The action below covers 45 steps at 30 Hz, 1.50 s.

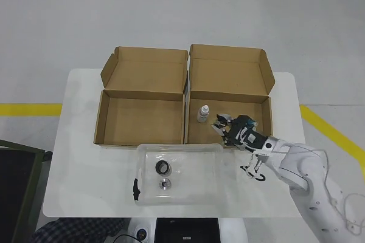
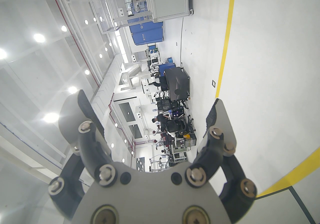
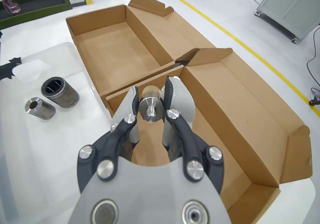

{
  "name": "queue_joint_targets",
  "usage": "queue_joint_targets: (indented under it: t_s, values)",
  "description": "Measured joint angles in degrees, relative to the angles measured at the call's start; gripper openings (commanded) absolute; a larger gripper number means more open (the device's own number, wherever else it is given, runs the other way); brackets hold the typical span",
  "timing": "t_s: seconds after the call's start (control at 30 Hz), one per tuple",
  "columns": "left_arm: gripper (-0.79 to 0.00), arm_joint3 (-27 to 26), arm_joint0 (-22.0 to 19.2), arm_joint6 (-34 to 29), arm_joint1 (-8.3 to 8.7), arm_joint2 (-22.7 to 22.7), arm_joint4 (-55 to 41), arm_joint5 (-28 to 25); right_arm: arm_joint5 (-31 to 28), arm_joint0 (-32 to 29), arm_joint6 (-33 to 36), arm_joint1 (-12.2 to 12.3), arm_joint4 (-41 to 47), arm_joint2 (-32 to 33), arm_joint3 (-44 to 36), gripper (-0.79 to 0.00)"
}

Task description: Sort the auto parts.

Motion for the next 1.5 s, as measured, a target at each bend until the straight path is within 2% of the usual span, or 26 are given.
queue_joint_targets:
  t_s: [0.2,0.5,1.07,1.13,1.17,1.23,1.37,1.5]
  values:
    - [0.000,0.00,0.00,0.00,0.00,0.00,0.00,0.00,1.09,4.17,8.12,-0.29,0.27,-2.03,2.87,-0.785]
    - [0.000,0.00,0.00,0.00,0.00,0.00,0.00,0.00,2.20,9.45,15.23,-1.03,0.33,-6.47,8.59,-0.785]
    - [0.000,0.00,0.00,0.00,0.00,0.00,0.00,0.00,4.45,17.30,19.18,-2.99,0.48,-13.97,20.21,-0.785]
    - [0.000,0.00,0.00,0.00,0.00,0.00,0.00,0.00,4.74,17.78,19.33,-3.16,0.49,-14.42,20.92,-0.717]
    - [0.000,0.00,0.00,0.00,0.00,0.00,0.00,0.00,4.88,18.09,19.38,-3.26,0.49,-14.68,21.41,-0.640]
    - [0.000,0.00,0.00,0.00,0.00,0.00,0.00,0.00,4.99,18.56,19.47,-3.43,0.49,-15.17,22.13,-0.573]
    - [0.000,0.00,0.00,0.00,0.00,0.00,0.00,0.00,5.02,19.31,19.37,-3.76,0.63,-16.06,23.36,-0.529]
    - [0.000,0.00,0.00,0.00,0.00,0.00,0.00,0.00,5.13,19.69,19.35,-3.98,0.91,-16.50,23.74,-0.443]
